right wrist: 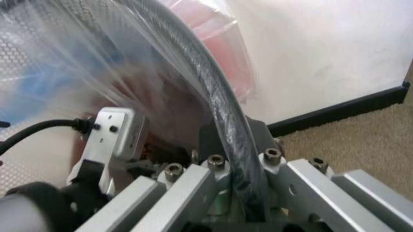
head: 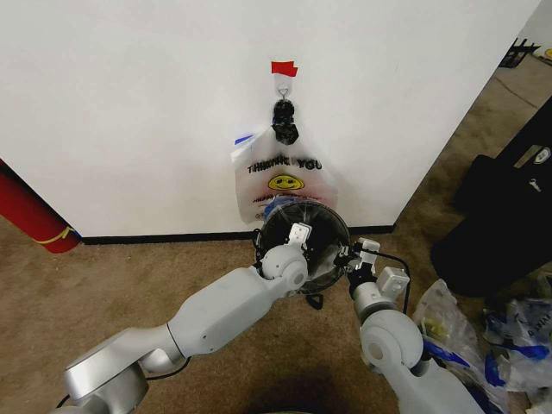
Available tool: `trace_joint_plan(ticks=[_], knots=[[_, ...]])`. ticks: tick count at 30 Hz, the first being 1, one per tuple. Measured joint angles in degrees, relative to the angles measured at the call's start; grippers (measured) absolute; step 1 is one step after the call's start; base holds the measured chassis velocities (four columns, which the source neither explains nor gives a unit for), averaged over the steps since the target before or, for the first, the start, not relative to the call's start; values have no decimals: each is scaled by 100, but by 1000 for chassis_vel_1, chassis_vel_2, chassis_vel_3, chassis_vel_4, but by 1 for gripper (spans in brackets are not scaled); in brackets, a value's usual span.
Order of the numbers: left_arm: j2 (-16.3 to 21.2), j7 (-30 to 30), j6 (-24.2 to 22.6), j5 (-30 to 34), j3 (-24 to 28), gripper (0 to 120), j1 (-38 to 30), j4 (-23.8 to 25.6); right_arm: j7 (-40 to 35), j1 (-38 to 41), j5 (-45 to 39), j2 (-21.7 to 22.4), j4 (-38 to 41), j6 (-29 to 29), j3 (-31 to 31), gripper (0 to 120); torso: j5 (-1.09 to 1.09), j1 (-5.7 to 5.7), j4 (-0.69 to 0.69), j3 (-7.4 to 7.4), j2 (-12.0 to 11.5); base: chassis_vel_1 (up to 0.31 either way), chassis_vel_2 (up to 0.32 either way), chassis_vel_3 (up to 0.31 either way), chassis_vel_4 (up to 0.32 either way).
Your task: Pick up the garbage bag from the wall and place it over the trash bin.
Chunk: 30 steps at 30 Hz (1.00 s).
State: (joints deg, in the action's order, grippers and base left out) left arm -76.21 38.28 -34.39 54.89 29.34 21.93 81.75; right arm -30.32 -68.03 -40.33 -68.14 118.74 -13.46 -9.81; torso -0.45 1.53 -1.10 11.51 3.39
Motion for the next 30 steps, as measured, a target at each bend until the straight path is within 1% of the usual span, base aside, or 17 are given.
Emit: trace_joint_plan(ticks=[3,9,13,19,22,25,29,30], knots=[[-27,-17,80,-51,-9,0,-1,-83,-2,-15,-7,-7,6,-10,8,0,0,0,0,0,0,0,0,0,0],[-80,-179,409,-241,-75,0,32,-392,-10,-88,-133,-31,36,-39,16,0,0,0,1,0,0,0,0,0,0],[-167,-203,445,-303,-91,0,63,-497,-39,-132,-208,-36,69,-52,51,0,-1,0,-2,0,0,0,0,0,0],[-168,-250,461,-412,-58,0,119,-570,-34,-179,-277,-31,170,-82,35,0,-1,-1,1,0,0,0,0,0,0],[-182,-256,479,-446,-59,0,136,-591,57,-232,-184,-23,173,-60,18,0,-2,-1,-2,0,0,0,0,0,0],[-107,-255,474,-429,-24,0,136,-452,67,-221,-156,-30,96,-37,8,0,-1,-1,-1,0,0,0,0,0,0],[146,-225,391,-229,54,0,182,154,20,-160,-180,-45,-50,-28,-30,0,-2,-1,0,0,0,0,0,0,0],[242,-210,355,-145,87,0,206,394,20,-144,-179,-45,-85,-23,-31,0,-1,-1,0,0,0,0,0,0,0]])
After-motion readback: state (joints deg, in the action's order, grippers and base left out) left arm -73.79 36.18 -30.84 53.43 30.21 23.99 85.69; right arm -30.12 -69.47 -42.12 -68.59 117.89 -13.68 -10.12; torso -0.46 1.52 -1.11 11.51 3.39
